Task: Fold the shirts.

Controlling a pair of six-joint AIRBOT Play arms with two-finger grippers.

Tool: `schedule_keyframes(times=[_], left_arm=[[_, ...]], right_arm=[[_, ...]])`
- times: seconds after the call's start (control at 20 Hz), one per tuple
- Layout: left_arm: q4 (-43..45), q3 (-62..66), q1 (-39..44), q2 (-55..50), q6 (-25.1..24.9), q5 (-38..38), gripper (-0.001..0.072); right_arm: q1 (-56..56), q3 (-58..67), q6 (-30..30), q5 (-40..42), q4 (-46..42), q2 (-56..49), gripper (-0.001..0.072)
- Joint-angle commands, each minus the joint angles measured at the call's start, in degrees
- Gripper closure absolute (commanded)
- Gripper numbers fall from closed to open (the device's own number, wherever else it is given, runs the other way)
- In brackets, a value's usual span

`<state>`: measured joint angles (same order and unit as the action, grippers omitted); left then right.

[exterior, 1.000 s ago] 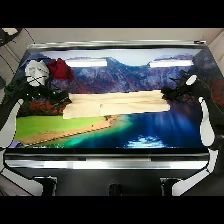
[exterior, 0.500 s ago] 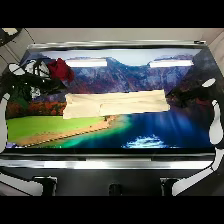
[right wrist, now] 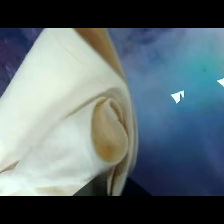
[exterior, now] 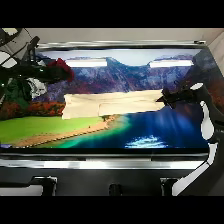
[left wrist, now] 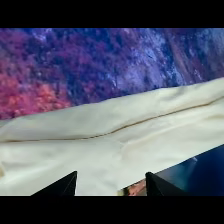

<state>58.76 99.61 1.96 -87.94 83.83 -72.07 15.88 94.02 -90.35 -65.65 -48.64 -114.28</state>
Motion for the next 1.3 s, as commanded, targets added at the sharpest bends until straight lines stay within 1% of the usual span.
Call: schedule_keyframes(times=[0.0, 0.05, 0.1, 0.2, 0.25, 0.3, 0.35, 0.55, 0.75, 0.9, 0.95, 1.05, 1.15, 1.25], left_arm=[[-0.26, -1.68, 5.57, 0.72, -0.02, 1.68, 0.0316], [-0.28, -3.23, 7.41, 0.7, 0.0, 2.99, 0.055], [-0.28, -5.4, 9.68, 0.7, 0.02, 5.29, 0.0683], [-0.33, -9.88, 14.38, 0.26, 0.26, 11.39, 0.0685], [-0.35, -11.32, 16.65, -0.68, 1.2, 13.4, 0.0685], [-0.79, -11.65, 18.75, -2.45, 3.19, 13.9, 0.0684], [-3.06, -11.63, 20.7, -4.85, 4.98, 14.25, 0.0685], [-17.44, -11.52, 26.08, -13.75, 4.9, 18.82, 0.0685], [-24.81, -11.52, 27.28, -17.86, 4.39, 21.09, 0.0686], [-34.93, -10.82, 29.94, -21.35, -0.48, 22.73, 0.0687], [-36.46, -9.07, 30.93, -23.06, -0.96, 22.62, 0.0687], [-36.76, -4.37, 32.39, -26.75, -0.46, 22.64, 0.0686], [-36.94, 0.37, 33.68, -30.95, 4.11, 21.99, 0.0686], [-39.19, 4.55, 35.3, -34.91, 4.07, 19.5, 0.0687]], right_arm=[[-2.36, 0.11, 4.76, 4.11, 3.02, 1.97, 0.0675], [-2.51, 0.11, 7.19, 3.93, 3.1, 3.89, 0.0676], [-2.49, 0.11, 8.68, 3.21, 2.99, 6.21, 0.0676], [-2.49, 0.11, 11.54, 1.25, 2.21, 12.24, 0.0676], [-2.51, 0.11, 12.33, -0.42, 1.64, 15.43, 0.0676], [-2.51, 0.11, 12.72, -2.27, 1.57, 18.84, 0.0676], [-2.6, 0.11, 12.83, -4.0, 1.6, 21.73, 0.0676], [-3.61, 0.11, 13.22, -10.38, -0.2, 31.34, 0.0676], [-3.76, 0.11, 13.22, -15.61, -1.11, 38.25, 0.0676], [-3.76, 0.11, 13.2, -19.71, -1.11, 41.35, 0.0676], [-3.76, 0.11, 13.2, -20.94, -1.11, 41.99, 0.0676], [-3.76, 0.11, 13.2, -22.58, -1.11, 43.12, 0.0676], [-3.76, 0.11, 13.22, -22.88, -1.11, 44.06, 0.0676], [-3.76, 0.11, 13.22, -22.86, -1.05, 44.59, 0.0676]])
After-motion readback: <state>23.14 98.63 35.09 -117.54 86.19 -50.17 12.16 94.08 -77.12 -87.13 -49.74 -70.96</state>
